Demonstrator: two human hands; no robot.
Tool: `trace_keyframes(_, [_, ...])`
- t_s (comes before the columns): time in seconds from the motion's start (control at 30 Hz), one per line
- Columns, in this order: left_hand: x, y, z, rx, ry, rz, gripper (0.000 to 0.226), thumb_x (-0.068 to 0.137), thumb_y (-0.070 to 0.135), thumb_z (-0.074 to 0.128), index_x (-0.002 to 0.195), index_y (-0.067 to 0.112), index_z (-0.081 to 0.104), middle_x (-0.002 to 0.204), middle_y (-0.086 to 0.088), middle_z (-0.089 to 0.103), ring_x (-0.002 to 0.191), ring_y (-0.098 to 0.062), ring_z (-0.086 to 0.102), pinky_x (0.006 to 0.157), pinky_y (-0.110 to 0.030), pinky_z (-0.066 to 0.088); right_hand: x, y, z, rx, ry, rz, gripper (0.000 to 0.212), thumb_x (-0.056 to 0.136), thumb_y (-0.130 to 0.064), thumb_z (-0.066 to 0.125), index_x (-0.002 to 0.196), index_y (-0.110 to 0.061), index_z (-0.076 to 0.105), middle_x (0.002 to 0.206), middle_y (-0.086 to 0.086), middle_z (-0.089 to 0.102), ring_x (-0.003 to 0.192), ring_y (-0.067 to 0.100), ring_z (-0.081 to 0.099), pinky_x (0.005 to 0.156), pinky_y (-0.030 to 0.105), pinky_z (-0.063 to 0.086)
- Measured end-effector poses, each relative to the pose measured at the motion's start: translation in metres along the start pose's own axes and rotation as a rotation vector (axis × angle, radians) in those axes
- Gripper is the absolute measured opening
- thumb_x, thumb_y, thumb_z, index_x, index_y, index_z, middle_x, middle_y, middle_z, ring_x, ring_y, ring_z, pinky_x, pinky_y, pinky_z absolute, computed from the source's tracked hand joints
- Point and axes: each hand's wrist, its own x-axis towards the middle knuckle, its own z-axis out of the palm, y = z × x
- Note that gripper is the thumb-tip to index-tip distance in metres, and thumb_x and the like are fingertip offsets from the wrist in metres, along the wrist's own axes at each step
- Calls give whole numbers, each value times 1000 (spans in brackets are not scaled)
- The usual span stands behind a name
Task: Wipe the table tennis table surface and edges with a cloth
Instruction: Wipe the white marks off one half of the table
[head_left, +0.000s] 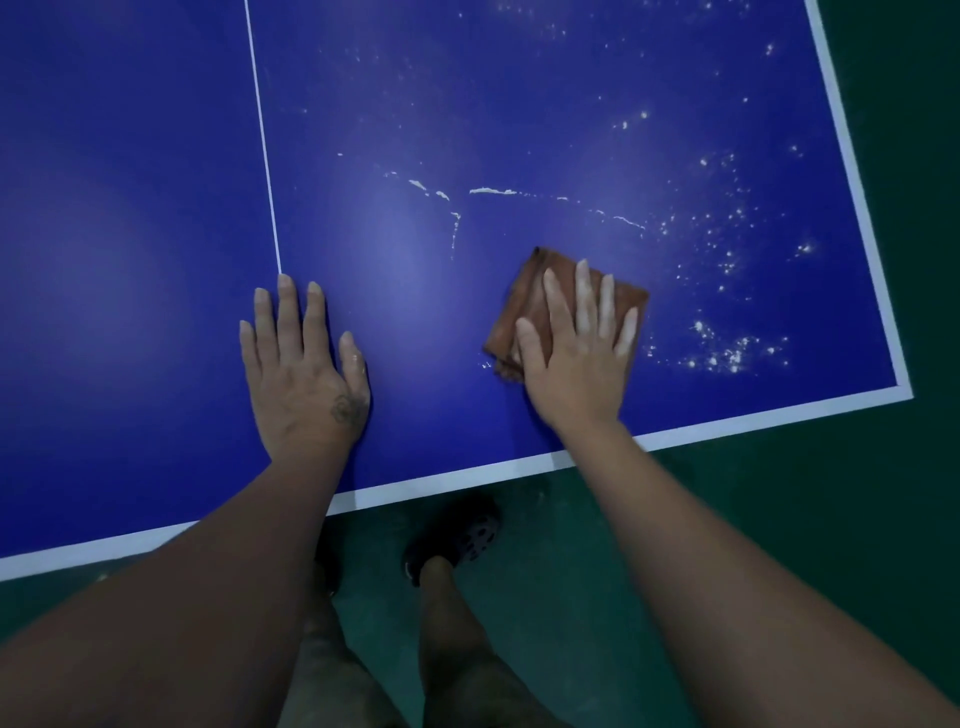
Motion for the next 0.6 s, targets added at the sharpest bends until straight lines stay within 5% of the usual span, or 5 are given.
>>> trace_keyframes(0.2, [1,0,2,-7,11,-15,65,114,44,29,172,15,30,182,-8,19,170,-29,10,138,-50,6,-23,-43,15,47,18,126,68,110,-65,23,172,-37,14,182,0,-2,167,29,-6,131,64,-1])
trace_keyframes(0.4, [0,-1,2,-15,37,-5,62,115,40,33,171,14,33,181,-9,22,170,-30,13,138,-51,9,-47,-44,25,22,85,-235,63,111,-59,38,168,-31,34,180,3,15,167,31,8,131,66,8])
trace_keyframes(0.6, [1,1,2,-21,45,-2,56,116,30,36,170,13,35,181,-11,24,170,-32,13,138,-52,9,-78,-21,28,6,67,-356,62,111,-58,43,167,-31,38,180,1,16,167,29,9,129,68,13])
